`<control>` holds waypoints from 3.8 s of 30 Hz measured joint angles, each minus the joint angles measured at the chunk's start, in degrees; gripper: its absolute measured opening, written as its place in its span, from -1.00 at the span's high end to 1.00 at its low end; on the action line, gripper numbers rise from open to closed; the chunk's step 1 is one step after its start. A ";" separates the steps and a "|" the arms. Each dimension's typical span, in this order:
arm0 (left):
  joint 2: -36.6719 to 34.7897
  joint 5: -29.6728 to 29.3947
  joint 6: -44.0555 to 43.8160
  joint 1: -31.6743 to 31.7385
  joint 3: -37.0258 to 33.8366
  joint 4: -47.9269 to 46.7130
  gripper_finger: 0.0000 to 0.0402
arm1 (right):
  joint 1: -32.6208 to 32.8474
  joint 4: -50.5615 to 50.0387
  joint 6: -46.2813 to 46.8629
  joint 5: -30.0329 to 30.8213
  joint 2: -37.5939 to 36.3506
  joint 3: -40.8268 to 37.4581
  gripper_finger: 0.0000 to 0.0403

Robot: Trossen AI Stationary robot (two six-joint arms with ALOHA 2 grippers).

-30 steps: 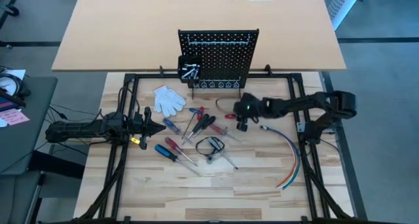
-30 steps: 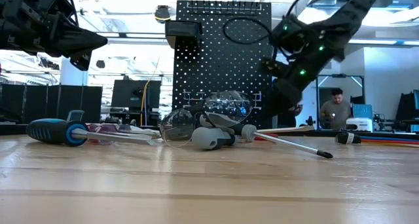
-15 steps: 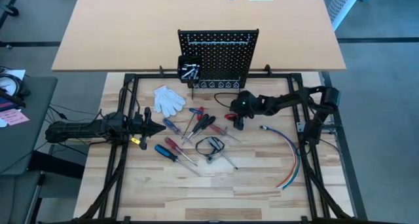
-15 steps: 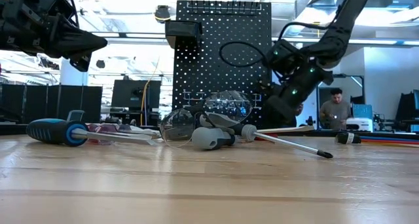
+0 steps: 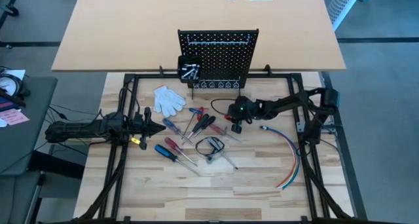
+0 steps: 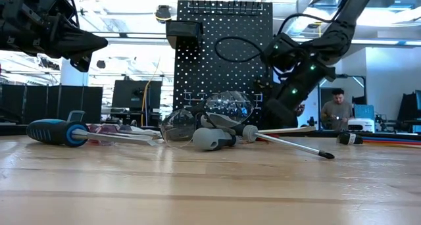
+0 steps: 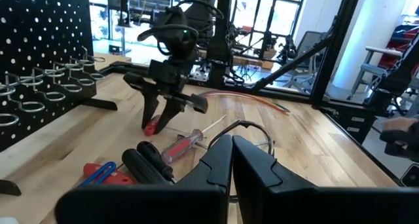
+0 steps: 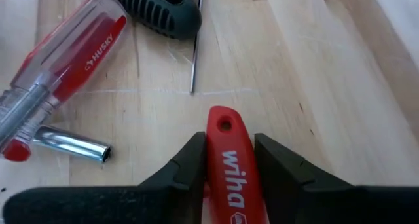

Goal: Hang tools onto peg board
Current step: Hang the right red allen wrench on the peg board

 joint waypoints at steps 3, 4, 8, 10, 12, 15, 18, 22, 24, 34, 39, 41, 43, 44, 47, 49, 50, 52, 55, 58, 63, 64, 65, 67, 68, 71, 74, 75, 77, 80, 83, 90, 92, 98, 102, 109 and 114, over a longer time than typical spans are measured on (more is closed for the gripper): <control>0.00 0.00 -0.01 -0.01 0.00 0.01 0.95 | 1.62 -0.51 -0.75 3.99 -2.16 -0.12 0.46; 0.00 0.00 -0.01 0.00 0.00 0.01 0.95 | 2.33 -0.77 -1.07 5.65 -3.06 -0.25 0.48; 0.00 0.00 0.01 -0.01 0.00 0.00 0.95 | 5.94 -2.57 -3.59 14.84 -8.03 -0.34 0.76; 0.02 0.00 0.01 -0.01 0.00 0.01 0.95 | 8.17 -2.96 -5.21 20.77 -10.32 -0.34 0.83; 0.00 0.00 0.01 -0.01 0.00 0.03 0.95 | 10.48 -2.74 -7.16 26.57 -12.54 -0.36 0.90; 0.00 0.00 0.01 0.00 0.00 0.02 0.95 | 13.00 -2.94 -9.31 29.99 -14.75 -0.32 0.98; 0.00 0.00 0.01 -0.01 0.00 0.01 0.95 | 14.35 -4.39 -8.87 29.92 -15.77 -0.32 0.95; 0.01 0.00 0.01 0.01 0.00 0.01 0.95 | 13.60 -8.63 -5.08 28.59 -17.12 -0.27 0.71; 0.02 0.00 0.00 -0.01 0.00 -0.01 0.96 | 11.42 -11.66 -2.86 24.83 -17.96 -0.25 0.55; 0.00 0.00 -0.40 -0.01 0.00 -0.01 0.96 | -6.24 -18.39 -0.51 -1.84 -14.82 -0.21 -0.22; 0.00 0.00 -0.40 -0.01 0.00 -0.01 0.96 | -9.11 -15.78 -6.52 -8.58 -9.01 -0.09 -0.24; 0.00 0.00 -0.40 -0.01 0.00 0.01 0.96 | -9.19 -14.53 -8.63 -9.08 -7.08 0.04 -0.19; 0.02 -0.02 -0.34 -0.01 0.00 -0.01 0.96 | -8.90 -13.08 -11.02 -9.67 -5.26 0.19 -0.10; 0.00 -0.02 -0.27 0.01 0.00 -0.01 0.96 | -8.83 -12.62 -11.53 -9.92 -4.61 0.19 -0.05; 0.00 -0.02 -0.27 0.00 0.00 0.01 0.96 | -8.79 -12.02 -12.51 -10.11 -3.49 0.23 0.17; 0.02 -0.02 -0.27 -0.01 0.00 -0.01 0.96 | -8.85 -12.52 -12.56 -10.18 -3.36 0.23 0.35; 0.02 -0.02 -0.27 -0.01 0.00 0.01 0.96 | -8.85 -12.90 -12.62 -10.08 -3.36 0.27 0.44; 0.00 0.00 -0.25 0.01 0.00 -0.01 0.96 | -8.87 -13.30 -12.64 -10.11 -3.36 0.29 0.58; 0.01 -0.02 -0.28 0.00 0.00 0.00 0.96 | -8.14 -13.42 -12.36 -9.40 -3.36 0.27 0.58; 0.02 -0.01 -0.27 0.01 0.00 -0.01 0.96 | -7.02 -13.13 -9.91 -8.17 -3.83 0.16 0.58; 0.01 -0.01 -0.25 -0.01 0.00 -0.01 0.96 | -3.54 -13.68 -7.89 -2.67 -7.22 -0.21 0.59; 0.01 0.00 -0.25 0.01 0.00 -0.01 0.96 | -2.87 -13.84 -7.86 -1.78 -8.09 -0.25 0.58; 0.01 -0.02 -0.25 -0.01 0.00 -0.01 0.95 | -2.25 -14.46 -7.88 -1.39 -8.91 -0.34 0.59; 0.02 -0.02 -0.28 0.00 0.00 -0.01 0.95 | -0.95 -15.37 -7.92 -0.90 -10.79 -0.52 0.59; 0.00 0.00 -0.29 -0.01 0.00 0.01 0.95 | -0.33 -15.35 -8.11 -0.36 -11.54 -0.54 0.59; 0.00 -0.02 -0.30 0.01 0.00 0.00 0.95 | 1.77 -15.18 -8.29 3.48 -13.58 -0.49 0.59; 0.02 -0.02 -0.31 -0.01 0.00 0.01 0.95 | 4.41 -14.95 -8.38 10.95 -15.23 -0.45 0.59; 0.00 0.00 -0.27 -0.01 0.00 0.01 0.95 | 5.41 -14.77 -8.72 13.79 -15.80 -0.43 0.59; 0.02 -0.02 -0.27 -0.01 0.00 0.00 0.95 | 7.35 -14.54 -9.63 19.97 -16.72 -0.35 0.59; 0.02 -0.02 -0.25 -0.01 0.00 0.01 0.95 | 10.35 -13.72 -12.04 30.78 -17.60 -0.32 0.59; 0.01 -0.02 -0.25 0.01 0.00 0.01 0.95 | 13.21 -11.69 -16.40 42.30 -18.08 -0.28 0.59; 0.01 -0.02 -0.23 0.01 0.00 0.01 0.95 | 16.22 3.46 -38.58 65.51 -17.83 -0.21 0.59; 0.00 -0.02 -0.23 -0.01 0.00 0.01 0.95 | 15.63 10.01 -45.66 67.77 -17.83 -0.19 0.59; 0.01 -0.01 -0.25 0.01 0.00 0.01 0.96 | 11.62 28.52 -64.20 68.47 -17.85 -0.17 0.59; 0.00 -0.02 -0.24 -0.01 0.00 0.01 0.96 | 7.88 35.60 -70.19 66.76 -17.86 -0.16 0.59; 0.01 -0.02 -0.23 0.01 0.00 0.01 0.96 | 2.86 37.28 -69.93 61.75 -17.90 -0.14 0.59; 0.02 -0.02 -0.23 -0.01 0.00 0.01 0.96 | 1.32 37.26 -68.96 60.04 -17.68 -0.13 0.59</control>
